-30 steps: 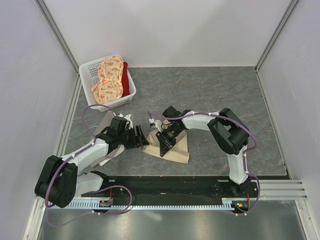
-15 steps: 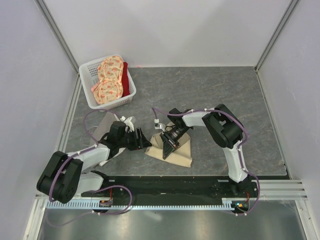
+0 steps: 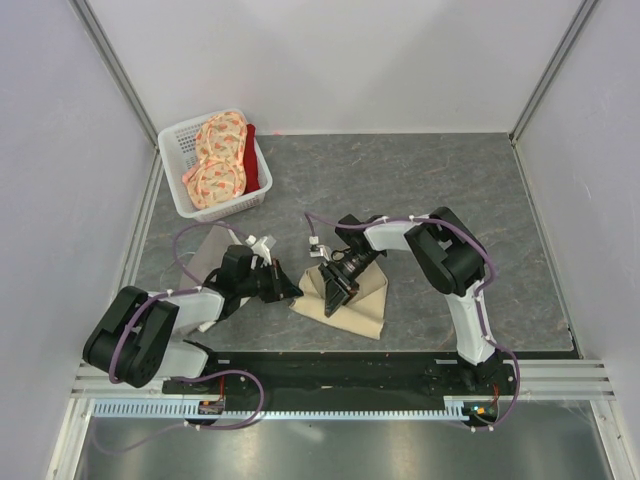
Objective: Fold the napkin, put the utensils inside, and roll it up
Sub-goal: Roll the napkin with the utensil
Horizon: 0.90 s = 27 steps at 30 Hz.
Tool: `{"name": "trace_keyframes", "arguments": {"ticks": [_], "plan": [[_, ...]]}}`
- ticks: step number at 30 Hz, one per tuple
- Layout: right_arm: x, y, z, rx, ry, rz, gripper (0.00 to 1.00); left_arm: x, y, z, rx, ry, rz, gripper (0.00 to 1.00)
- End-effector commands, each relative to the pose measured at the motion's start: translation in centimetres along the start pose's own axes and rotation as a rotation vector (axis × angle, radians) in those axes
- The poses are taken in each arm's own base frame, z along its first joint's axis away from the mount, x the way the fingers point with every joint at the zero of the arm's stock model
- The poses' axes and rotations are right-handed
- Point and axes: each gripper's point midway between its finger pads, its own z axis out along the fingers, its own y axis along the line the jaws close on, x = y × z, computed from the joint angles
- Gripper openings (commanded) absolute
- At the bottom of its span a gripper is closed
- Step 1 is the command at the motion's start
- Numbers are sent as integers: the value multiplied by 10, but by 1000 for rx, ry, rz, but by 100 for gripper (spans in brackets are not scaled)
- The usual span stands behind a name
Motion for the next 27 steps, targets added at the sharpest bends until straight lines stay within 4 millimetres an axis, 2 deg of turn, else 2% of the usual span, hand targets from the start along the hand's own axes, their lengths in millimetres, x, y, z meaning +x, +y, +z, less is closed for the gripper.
{"name": "trace_keyframes", "arguments": {"ticks": [1, 2, 4, 5, 7, 8, 10, 11, 12, 13, 14, 15, 16, 17, 18, 19, 23, 27], "plan": [[-22, -33, -19, 243, -44, -102, 51, 4, -1, 0, 17, 7, -12, 6], [-29, -25, -25, 264, -70, -130, 54, 5, 0, 0, 13, 10, -17, 3], [-34, -23, -35, 326, -100, -160, 57, 6, 1, 0, 9, 12, -22, 2], [-44, -11, -45, 354, -146, -214, 59, 7, 1, 0, 7, 14, -25, 2], [-45, -5, -54, 423, -182, -246, 61, 7, 1, -1, 0, 21, -35, 2], [-54, 5, -69, 500, -237, -308, 62, 7, 1, -1, -6, 25, -40, 2], [-44, 12, -67, 574, -230, -358, 66, 7, 5, -1, -38, 40, -59, 2], [-45, 18, -78, 667, -255, -400, 69, 7, 6, -1, -49, 47, -64, 2], [-34, 15, -74, 705, -229, -421, 75, 3, 4, 0, -52, 43, -62, 2], [-27, 22, -65, 735, -205, -465, 77, 7, 6, -1, -65, 61, -73, 2], [-26, 29, -66, 767, -219, -506, 78, 7, 7, -1, -72, 67, -79, 2], [-20, 20, -70, 854, -211, -515, 81, 4, 7, -1, -84, 65, -81, 2], [-17, 24, -63, 877, -202, -561, 82, 4, 7, -1, -90, 73, -87, 2], [-21, 30, -63, 896, -235, -602, 83, 4, 6, -2, -96, 81, -90, 2], [-16, 25, -61, 935, -229, -620, 84, 4, 8, -2, -104, 85, -95, 2], [-23, 30, -61, 942, -265, -662, 83, 4, 8, -2, -107, 88, -98, 2], [-27, 29, -54, 987, -282, -741, 82, 6, 9, -2, -124, 113, -107, 2], [-25, 25, -38, 973, -235, -789, 81, 5, 9, -2, -129, 116, -112, 2]]}}
